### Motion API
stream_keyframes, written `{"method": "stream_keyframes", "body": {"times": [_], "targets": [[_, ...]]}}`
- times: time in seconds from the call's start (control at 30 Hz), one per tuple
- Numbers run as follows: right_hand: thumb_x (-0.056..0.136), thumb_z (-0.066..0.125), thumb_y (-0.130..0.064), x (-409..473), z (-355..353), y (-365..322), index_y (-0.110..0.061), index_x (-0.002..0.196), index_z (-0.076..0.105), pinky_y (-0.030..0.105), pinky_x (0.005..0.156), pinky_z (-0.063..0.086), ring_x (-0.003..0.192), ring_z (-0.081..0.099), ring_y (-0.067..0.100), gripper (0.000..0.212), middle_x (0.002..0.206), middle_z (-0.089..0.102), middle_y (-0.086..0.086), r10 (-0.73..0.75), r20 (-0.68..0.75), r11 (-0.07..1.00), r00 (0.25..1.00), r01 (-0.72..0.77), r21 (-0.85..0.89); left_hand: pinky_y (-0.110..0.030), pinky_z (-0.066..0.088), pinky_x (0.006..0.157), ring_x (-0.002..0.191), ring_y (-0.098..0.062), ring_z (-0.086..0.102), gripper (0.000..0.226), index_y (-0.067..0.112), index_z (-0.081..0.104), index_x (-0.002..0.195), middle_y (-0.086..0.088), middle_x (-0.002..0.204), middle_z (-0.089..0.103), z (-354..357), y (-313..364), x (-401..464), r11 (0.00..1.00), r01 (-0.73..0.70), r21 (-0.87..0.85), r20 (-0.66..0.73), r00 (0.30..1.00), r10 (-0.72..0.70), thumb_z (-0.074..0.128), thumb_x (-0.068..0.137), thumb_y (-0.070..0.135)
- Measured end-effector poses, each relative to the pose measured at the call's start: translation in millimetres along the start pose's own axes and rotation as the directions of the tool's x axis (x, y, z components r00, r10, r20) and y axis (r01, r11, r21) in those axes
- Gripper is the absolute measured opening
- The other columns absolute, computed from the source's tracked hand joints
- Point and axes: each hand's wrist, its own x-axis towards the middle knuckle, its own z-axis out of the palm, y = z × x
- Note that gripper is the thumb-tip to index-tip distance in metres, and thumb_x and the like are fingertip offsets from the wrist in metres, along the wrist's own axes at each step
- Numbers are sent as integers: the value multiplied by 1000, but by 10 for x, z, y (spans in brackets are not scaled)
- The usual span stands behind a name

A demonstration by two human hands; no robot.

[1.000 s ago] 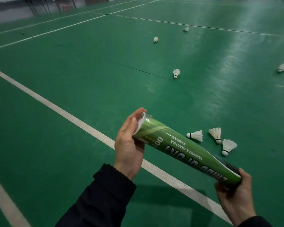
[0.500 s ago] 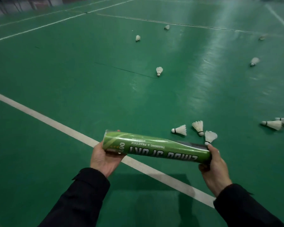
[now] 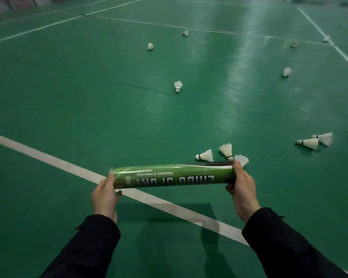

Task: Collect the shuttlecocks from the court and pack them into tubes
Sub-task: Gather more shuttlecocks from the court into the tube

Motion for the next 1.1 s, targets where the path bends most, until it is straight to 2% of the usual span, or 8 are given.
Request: {"method": "stream_keyframes", "body": {"times": [0.1, 0.2, 0.27, 0.37, 0.53, 0.67, 0.9, 1.1], "targets": [[99, 55, -54, 16, -11, -21, -17, 99, 66, 30, 66, 35, 71, 43, 12, 39, 79, 51, -2, -33, 1, 999, 999, 33, 26, -41, 45, 111, 108, -13, 59, 15, 18, 66, 117, 6, 112, 64, 23, 16, 2, 994, -70, 80, -3, 998, 70, 58, 105, 25], [92, 59, -59, 9, -20, -79, -19, 98, 68, 31, 67, 34, 77, 42, 13, 41, 85, 52, -2, -26, 2, 998, 1000, 26, 56, -37, 50, 105, 103, -5, 60, 18, 15, 65, 120, -4, 125, 65, 29, 32, -31, 993, -101, 58, 19, 995, 100, 56, 106, 22], [79, 62, -66, -10, -30, -139, -19, 101, 70, 31, 70, 36, 82, 43, 15, 52, 90, 53, 0, -29, 32, 998, 999, 27, 59, -39, 51, 105, 109, -7, 62, 24, 13, 63, 128, -5, 131, 63, 1, 26, -17, 994, -105, 39, 58, 993, 102, 53, 107, 20], [93, 58, -55, -72, -6, -265, -19, 97, 74, 32, 70, 39, 85, 45, 17, 40, 91, 57, 2, -148, 93, 989, 985, 149, 3, -47, 51, 106, 123, -19, 59, 17, 17, 63, 117, -7, 135, 60, -26, 50, 64, 999, -35, 15, 83, 996, 34, 49, 109, 21], [99, 59, -44, -401, 319, -630, -14, 82, 64, 22, 55, 36, 65, 46, 7, 35, 72, 52, -11, -479, 465, 771, 745, 610, -183, -54, 56, 96, 121, -40, 61, 57, 14, 54, 137, -22, 134, 58, -84, 45, 201, 877, 379, -294, 149, 925, -350, 60, 98, 54], [89, 65, -35, -636, 482, -753, -22, 104, 70, 21, 77, 51, 90, 63, 14, 20, 106, 64, -13, -572, 588, 603, 573, 779, -173, -42, 55, 79, 102, -31, 60, 20, 17, 63, 101, -15, 122, 59, -148, 138, 107, 850, 401, -341, 53, 911, -409, 66, 99, 37], [82, 69, -45, -537, 470, -691, -38, 137, 52, 20, 93, 50, 117, 61, 11, 58, 134, 58, -14, -475, 597, 725, 646, 672, -149, -41, 54, 83, 99, -30, 59, 15, 20, 61, 95, -13, 114, 60, -369, 105, 204, 848, 370, -379, 23, 920, -391, 65, 98, 34], [85, 69, -46, -535, 458, -612, -47, 135, 53, 23, 93, 53, 115, 65, 13, 52, 133, 61, -19, -402, 650, 798, 645, 594, -96, -41, 54, 82, 99, -30, 58, 19, 18, 61, 97, -15, 116, 59, -403, -54, 244, 884, 361, -298, -4, 925, -379, 65, 99, 37]]}}
